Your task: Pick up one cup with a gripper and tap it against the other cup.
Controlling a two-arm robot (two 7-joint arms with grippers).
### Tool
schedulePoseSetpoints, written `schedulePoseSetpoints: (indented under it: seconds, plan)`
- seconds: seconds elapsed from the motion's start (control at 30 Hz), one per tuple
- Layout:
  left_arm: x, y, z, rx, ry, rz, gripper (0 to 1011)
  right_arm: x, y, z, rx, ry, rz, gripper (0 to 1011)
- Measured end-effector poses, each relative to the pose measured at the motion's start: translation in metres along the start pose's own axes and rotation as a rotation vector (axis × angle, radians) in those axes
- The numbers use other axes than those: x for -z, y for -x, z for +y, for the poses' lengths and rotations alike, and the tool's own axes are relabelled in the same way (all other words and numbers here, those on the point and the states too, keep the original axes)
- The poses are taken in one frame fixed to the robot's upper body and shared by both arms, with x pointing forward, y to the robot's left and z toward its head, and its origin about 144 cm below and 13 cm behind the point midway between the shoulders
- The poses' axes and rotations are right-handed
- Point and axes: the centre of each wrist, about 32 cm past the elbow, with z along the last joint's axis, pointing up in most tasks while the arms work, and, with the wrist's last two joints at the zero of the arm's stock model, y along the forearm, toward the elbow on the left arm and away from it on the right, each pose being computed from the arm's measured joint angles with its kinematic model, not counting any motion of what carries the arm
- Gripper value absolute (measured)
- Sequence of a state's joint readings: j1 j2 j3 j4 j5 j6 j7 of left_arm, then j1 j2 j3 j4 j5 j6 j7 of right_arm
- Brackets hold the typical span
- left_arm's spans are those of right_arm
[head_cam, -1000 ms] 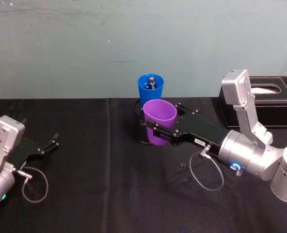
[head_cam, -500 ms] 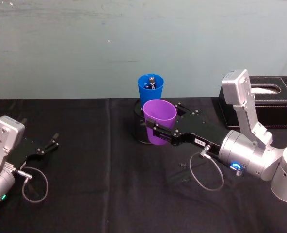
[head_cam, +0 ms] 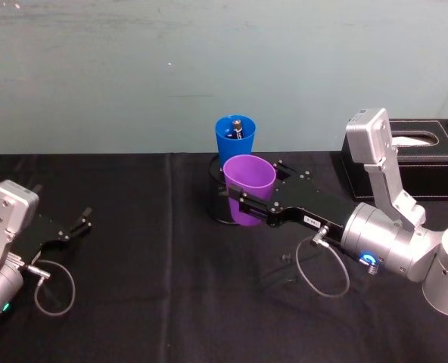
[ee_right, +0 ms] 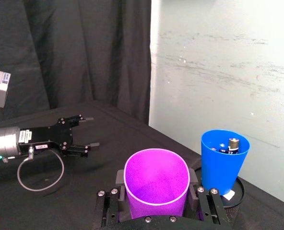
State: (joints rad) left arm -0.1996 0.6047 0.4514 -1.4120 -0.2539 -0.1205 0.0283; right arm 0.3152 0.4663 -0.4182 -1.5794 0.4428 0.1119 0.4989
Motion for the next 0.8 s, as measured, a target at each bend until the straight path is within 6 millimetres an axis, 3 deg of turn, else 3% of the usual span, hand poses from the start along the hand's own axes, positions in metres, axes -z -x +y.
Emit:
schedulePoseSetpoints:
  seconds: [0.8]
  plan:
    - [0.0000,0.0000,0.0000,0.000,0.000,0.000,1000,0.0000,0.0000,0.0000,0.000,0.000,0.000,731]
